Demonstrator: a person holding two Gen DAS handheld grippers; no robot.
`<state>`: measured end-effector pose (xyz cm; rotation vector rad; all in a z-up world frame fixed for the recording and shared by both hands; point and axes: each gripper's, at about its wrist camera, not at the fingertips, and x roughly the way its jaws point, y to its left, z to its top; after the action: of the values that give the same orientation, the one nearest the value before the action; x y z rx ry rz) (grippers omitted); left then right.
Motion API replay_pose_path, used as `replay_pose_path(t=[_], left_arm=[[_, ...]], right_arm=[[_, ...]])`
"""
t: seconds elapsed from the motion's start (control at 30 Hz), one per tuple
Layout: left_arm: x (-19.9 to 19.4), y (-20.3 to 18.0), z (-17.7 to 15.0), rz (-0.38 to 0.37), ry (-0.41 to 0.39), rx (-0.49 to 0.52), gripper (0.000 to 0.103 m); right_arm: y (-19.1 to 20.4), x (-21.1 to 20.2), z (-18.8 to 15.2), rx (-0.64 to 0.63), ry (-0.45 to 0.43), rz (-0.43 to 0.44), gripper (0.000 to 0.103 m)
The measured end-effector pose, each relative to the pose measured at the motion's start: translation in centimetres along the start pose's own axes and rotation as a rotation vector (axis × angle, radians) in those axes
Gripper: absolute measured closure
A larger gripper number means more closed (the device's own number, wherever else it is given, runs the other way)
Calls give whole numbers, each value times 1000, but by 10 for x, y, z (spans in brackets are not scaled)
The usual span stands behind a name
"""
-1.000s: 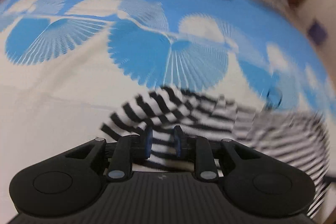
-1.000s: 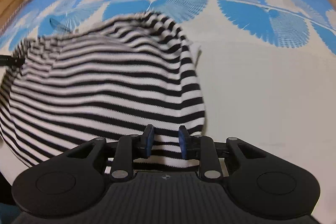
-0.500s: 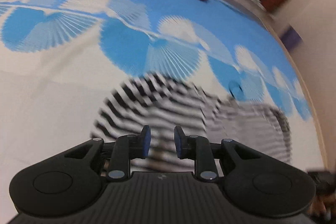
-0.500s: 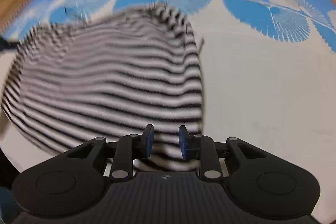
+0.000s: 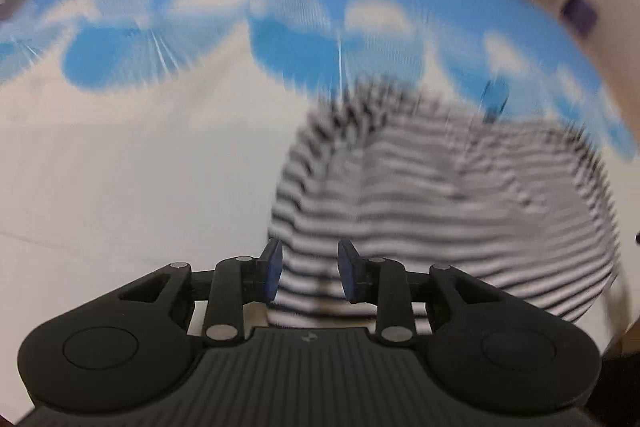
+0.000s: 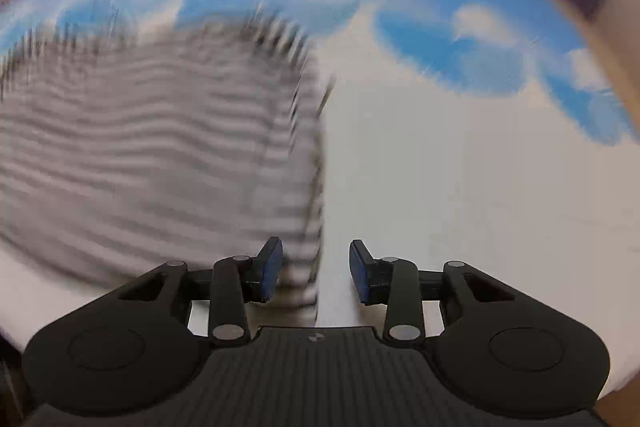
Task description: Fold small clothes
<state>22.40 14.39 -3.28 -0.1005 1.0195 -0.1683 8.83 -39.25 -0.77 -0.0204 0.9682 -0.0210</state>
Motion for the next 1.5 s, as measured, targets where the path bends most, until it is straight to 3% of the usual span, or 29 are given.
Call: replay_pose_path(t=[0.13,0.3,0.33,0.37,0.47,0.57,0.83,0.97,1.07,1.2,1.5], left_arm=[[-59,-8,-7,36,-172,29,52],[-95,-14,-43,25,-342,6,41],[-95,-12,-51,26,-346,-18,41],[-92,-9,-53,45,-295,-61,43],[-96,-2,-58,35,-317,-152,42],[-98,2,-58,74,-324,-161,42],[-104,19,-61,91,-349,-155,42],[-108,36,-60,75,-354,-204,42],[-109,50,-59,59,-346,-262,42],[-109,62,-57,69,-338,-312,42],[-99,78,-54,96,-274,-350,42]], right_arm=[[-3,-47,-6,175,-212,18,63],[21,-71,-35,288,-284,98,63],[30,-74,-38,280,-295,106,63],[39,-75,-40,262,-301,106,63],[63,-73,-42,222,-292,119,63],[83,-64,-38,175,-273,129,63],[132,-49,-36,45,-232,109,63],[155,-41,-36,-19,-219,119,63],[174,-36,-37,-77,-220,130,71],[201,-30,-40,-155,-216,189,90],[263,-22,-39,-305,-208,263,90]])
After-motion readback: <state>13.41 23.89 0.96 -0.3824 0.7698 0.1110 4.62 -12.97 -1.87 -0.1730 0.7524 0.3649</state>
